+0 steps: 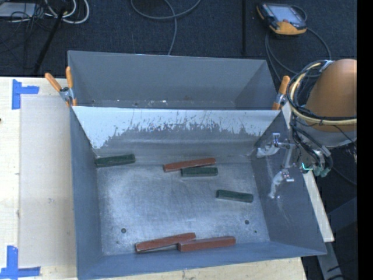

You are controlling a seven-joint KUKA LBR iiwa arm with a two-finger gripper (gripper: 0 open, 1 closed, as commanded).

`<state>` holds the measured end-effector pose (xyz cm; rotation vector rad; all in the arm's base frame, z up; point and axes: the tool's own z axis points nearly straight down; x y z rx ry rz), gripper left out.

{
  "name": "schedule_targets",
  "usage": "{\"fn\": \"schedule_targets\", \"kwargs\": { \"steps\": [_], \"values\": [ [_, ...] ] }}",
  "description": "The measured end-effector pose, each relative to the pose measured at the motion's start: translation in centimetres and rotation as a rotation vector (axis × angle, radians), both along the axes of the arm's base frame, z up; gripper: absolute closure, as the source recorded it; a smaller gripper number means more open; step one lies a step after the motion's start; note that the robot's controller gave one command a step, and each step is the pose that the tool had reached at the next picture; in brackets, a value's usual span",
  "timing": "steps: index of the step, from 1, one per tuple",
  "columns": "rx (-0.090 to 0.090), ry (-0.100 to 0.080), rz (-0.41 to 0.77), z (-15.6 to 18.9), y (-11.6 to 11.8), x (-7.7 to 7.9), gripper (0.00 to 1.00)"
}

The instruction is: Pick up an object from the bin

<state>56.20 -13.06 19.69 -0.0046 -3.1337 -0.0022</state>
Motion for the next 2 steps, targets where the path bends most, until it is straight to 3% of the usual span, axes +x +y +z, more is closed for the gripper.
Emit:
{"fn": "schedule_targets", "kwargs": {
  "steps": [2],
  "values": [
    [-0.001, -0.008, 0.004, 0.4, 0.07, 0.19, 0.0]
  ]
}}
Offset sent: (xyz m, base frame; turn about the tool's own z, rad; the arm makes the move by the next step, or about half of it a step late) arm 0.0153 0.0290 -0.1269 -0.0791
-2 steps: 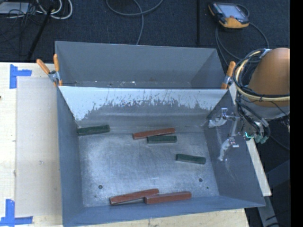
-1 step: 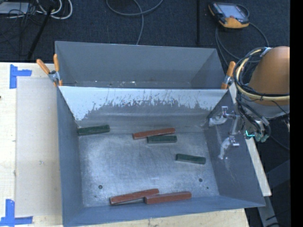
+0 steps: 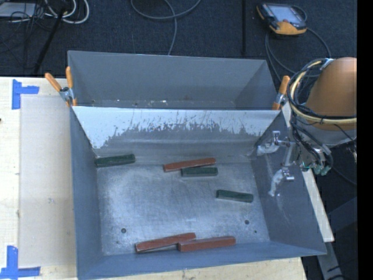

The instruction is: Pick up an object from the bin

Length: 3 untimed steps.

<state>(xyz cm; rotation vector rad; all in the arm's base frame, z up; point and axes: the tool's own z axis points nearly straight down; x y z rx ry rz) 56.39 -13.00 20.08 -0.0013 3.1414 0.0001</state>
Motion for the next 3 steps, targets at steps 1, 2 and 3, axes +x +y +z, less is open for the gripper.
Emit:
{"fn": "schedule_targets", "kwargs": {
  "steps": [1, 2, 3],
  "values": [
    [0.0, 0.001, 0.016, -5.6, 0.2, 0.1, 0.0],
    [-0.003, -0.01, 0.079, -12.6, 0.8, -0.4, 1.0],
    [-0.003, -0.01, 0.079, -12.6, 0.8, -0.4, 1.0]
  ]
}}
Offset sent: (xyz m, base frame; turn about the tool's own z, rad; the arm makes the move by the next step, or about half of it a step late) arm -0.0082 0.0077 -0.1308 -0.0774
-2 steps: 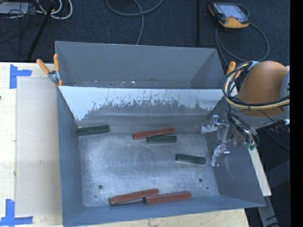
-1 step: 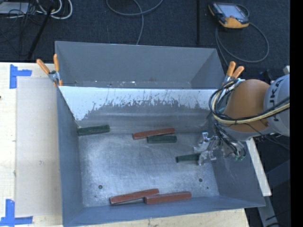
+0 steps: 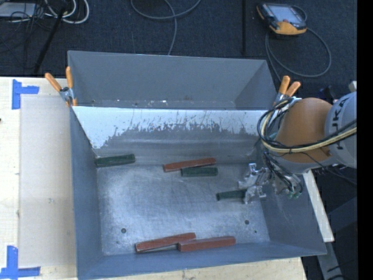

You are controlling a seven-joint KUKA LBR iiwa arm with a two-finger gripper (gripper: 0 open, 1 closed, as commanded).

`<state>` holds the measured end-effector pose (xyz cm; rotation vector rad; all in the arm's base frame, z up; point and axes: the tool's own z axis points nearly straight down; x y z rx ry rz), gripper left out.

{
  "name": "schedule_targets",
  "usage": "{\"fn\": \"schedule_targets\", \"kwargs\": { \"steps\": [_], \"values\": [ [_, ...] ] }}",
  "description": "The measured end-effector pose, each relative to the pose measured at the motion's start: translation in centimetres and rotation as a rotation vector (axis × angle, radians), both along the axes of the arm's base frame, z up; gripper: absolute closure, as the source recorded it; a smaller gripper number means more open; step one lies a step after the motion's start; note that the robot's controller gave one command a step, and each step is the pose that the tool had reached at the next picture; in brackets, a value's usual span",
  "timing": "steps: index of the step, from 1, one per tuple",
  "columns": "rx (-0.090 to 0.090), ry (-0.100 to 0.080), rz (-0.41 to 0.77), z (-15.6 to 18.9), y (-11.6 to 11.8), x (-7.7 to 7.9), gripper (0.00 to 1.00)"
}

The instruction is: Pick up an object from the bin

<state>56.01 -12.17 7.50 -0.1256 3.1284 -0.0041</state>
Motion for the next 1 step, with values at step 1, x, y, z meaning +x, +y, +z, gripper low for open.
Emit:
{"fn": "schedule_targets", "kwargs": {
  "steps": [1],
  "values": [
    [0.001, 0.005, 0.111, 14.51, 1.67, 1.94, 1.0]
  ]
}}
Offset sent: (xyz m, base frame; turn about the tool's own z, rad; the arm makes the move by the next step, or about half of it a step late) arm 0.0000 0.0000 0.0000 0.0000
